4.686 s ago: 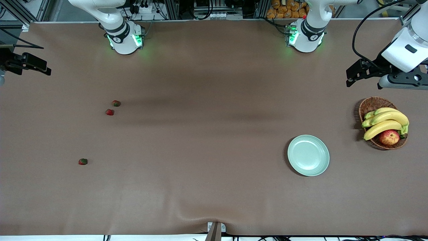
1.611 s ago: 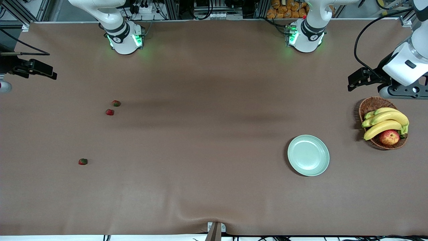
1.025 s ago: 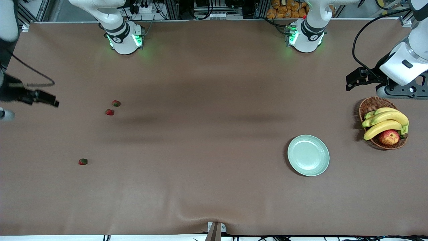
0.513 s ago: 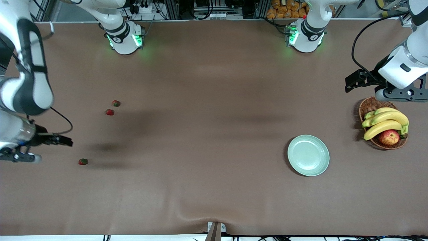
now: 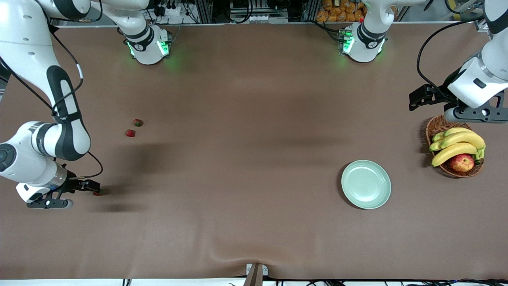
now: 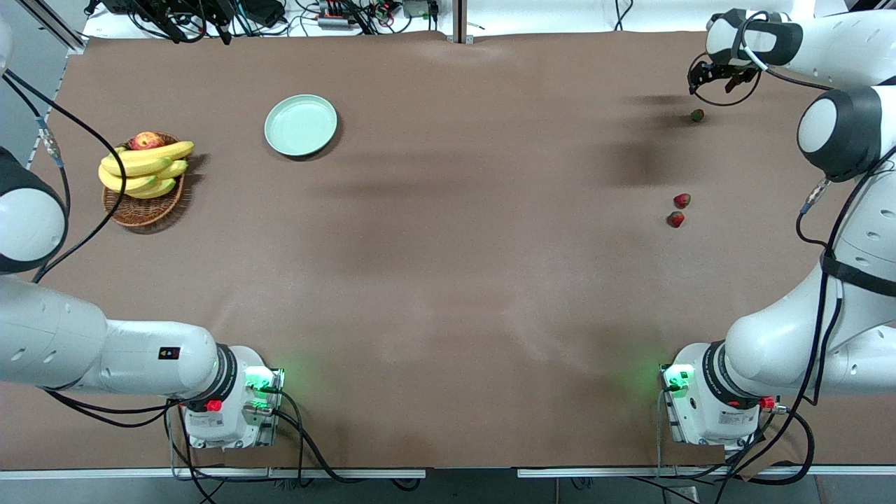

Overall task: Collect all strawberries into plate
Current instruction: 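Reach the right gripper down and grasp the lone strawberry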

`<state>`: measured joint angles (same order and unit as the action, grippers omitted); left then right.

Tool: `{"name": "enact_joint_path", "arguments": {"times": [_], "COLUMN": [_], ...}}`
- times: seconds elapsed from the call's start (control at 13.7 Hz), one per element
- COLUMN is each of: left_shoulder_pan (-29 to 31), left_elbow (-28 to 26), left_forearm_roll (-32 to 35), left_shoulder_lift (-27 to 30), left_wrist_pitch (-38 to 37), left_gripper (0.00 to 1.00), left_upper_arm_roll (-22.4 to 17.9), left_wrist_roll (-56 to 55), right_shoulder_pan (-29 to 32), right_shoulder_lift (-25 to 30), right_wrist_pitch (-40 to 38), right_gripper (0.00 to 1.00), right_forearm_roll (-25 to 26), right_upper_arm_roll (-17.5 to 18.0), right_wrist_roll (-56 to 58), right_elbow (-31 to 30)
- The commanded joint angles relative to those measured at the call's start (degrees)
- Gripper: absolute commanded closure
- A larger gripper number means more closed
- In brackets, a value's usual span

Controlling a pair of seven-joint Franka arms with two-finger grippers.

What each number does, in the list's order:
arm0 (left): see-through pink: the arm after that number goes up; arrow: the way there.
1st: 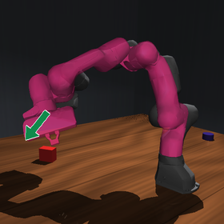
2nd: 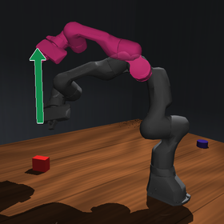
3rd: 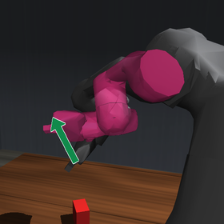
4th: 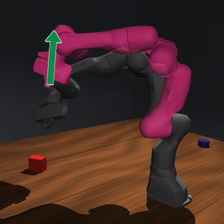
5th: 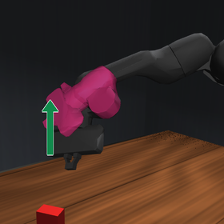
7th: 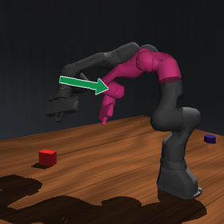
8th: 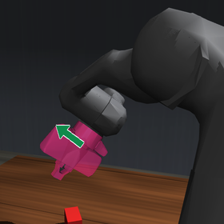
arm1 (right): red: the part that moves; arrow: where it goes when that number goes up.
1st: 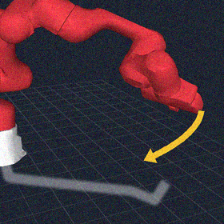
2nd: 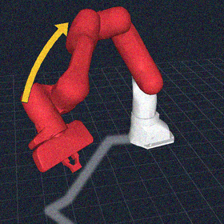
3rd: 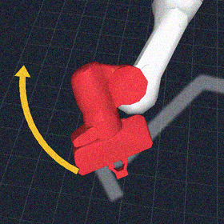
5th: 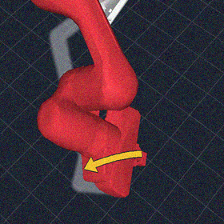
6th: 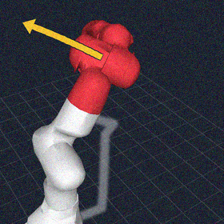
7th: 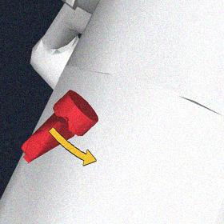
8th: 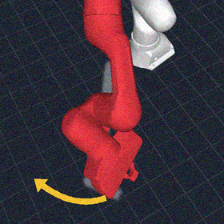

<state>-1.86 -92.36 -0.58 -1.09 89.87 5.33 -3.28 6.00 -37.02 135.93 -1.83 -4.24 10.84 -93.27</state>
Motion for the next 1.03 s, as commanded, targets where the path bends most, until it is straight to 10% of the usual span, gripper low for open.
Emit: {"name": "enact_joint_path", "arguments": {"times": [0.0,0.95], "left_shoulder_pan": [0.4,0.4], "left_elbow": [1.0,1.0], "left_forearm_roll": [0.1,0.5], "left_shoulder_lift": [-0.5,-1.2], "left_wrist_pitch": [-0.5,-0.2], "left_gripper": [0.0,0.0], "left_upper_arm_roll": [0.2,0.1], "left_wrist_roll": [0.8,0.9], "right_shoulder_pan": [1.8,0.9], "right_shoulder_lift": [-2.3,-6.9], "right_wrist_pitch": [0.8,4.0], "right_gripper": [0.0,0.11], "right_forearm_roll": [-0.3,-0.8], "right_upper_arm_roll": [1.0,1.0], "right_wrist_roll": [2.0,1.6], "right_elbow": [1.9,2.0]}}
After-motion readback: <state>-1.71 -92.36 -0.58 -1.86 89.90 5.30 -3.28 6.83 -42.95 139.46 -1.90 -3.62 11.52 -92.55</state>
